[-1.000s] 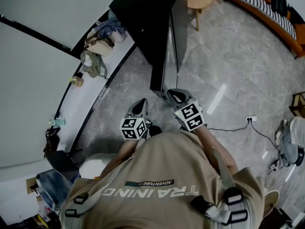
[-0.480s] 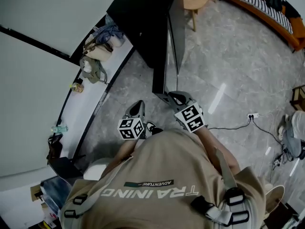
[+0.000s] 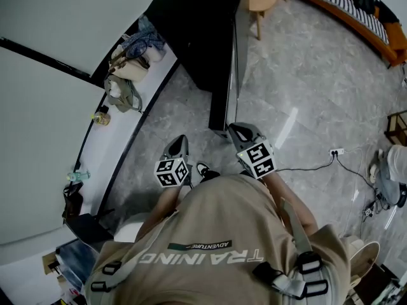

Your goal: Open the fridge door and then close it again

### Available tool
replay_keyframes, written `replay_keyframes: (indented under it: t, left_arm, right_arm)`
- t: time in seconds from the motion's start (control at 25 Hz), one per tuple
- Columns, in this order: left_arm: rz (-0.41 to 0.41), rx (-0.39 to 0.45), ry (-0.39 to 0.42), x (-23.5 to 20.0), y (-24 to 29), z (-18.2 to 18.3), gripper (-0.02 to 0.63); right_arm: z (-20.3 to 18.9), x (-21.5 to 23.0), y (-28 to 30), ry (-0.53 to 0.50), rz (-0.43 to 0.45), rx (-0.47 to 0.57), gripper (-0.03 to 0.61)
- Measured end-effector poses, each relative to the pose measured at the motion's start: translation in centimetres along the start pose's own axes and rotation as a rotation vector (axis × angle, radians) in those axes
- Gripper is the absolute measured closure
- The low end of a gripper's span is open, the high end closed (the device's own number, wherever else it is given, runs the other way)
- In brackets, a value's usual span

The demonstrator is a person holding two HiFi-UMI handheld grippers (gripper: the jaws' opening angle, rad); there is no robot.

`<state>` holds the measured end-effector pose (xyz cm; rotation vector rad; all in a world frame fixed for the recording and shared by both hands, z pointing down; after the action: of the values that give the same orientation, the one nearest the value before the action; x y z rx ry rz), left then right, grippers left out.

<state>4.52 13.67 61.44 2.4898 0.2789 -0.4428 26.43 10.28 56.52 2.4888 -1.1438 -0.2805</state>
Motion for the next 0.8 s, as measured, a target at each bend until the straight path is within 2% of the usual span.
replay_keyframes:
  t: [0.12, 0.24, 0.36, 0.8]
  left_arm:
    - [-0.018, 0.022, -0.005, -1.1, -0.1, 1.1, 0.614]
    - [-0.085, 0.044, 0.006, -1.3, 0.2, 2.3, 0.614]
    - [-0.144, 0.061, -0.020, -2.5, 0.6, 3.5, 0.614]
    - [-0.189, 0.029, 0.060, -6.0, 0.8, 5.8, 0.614]
  right_arm:
    - [0.3, -0.5, 0.5, 0.001, -0.020, -0.020, 0.583]
    - [0.3, -0.5, 0.9, 0.001, -0.039, -0.024, 0.583]
    - [0.6, -0.4, 2.2, -0.008, -0.068, -0.019, 0.583]
    - [2.5, -1.8, 5.0, 0.028, -0.146, -0.016, 0.583]
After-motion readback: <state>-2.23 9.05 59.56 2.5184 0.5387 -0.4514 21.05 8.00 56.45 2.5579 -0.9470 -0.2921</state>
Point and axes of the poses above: the fingertips, and each gripper's own axes: y forward along the fingers, x to its right, z out of its top, the point moved 4 cm from there along -y, backward along the fingers, and after that the axes turned 11 degrees about -y, right-handed, at the moved point
